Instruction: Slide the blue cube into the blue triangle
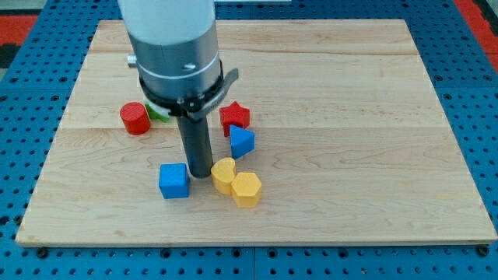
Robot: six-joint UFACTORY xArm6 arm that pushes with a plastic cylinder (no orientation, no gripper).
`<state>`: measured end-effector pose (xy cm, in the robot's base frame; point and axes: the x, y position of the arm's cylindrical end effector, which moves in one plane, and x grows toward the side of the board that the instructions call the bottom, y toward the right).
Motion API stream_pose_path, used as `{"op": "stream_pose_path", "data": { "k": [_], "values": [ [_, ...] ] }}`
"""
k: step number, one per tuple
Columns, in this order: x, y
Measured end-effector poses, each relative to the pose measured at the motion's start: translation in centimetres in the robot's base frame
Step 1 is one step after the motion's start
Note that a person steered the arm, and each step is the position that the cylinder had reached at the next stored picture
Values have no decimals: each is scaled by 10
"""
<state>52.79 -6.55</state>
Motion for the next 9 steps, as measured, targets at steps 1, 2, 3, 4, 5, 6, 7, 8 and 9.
{"op": "stream_pose_path", "data": {
  "k": [1,2,3,4,5,6,7,8,9],
  "values": [
    [13,44],
    [45,1],
    [84,-48],
    [61,-89],
    [21,-81],
    [12,-24],
    [22,2],
    [47,15],
    [19,17]
  ]
}}
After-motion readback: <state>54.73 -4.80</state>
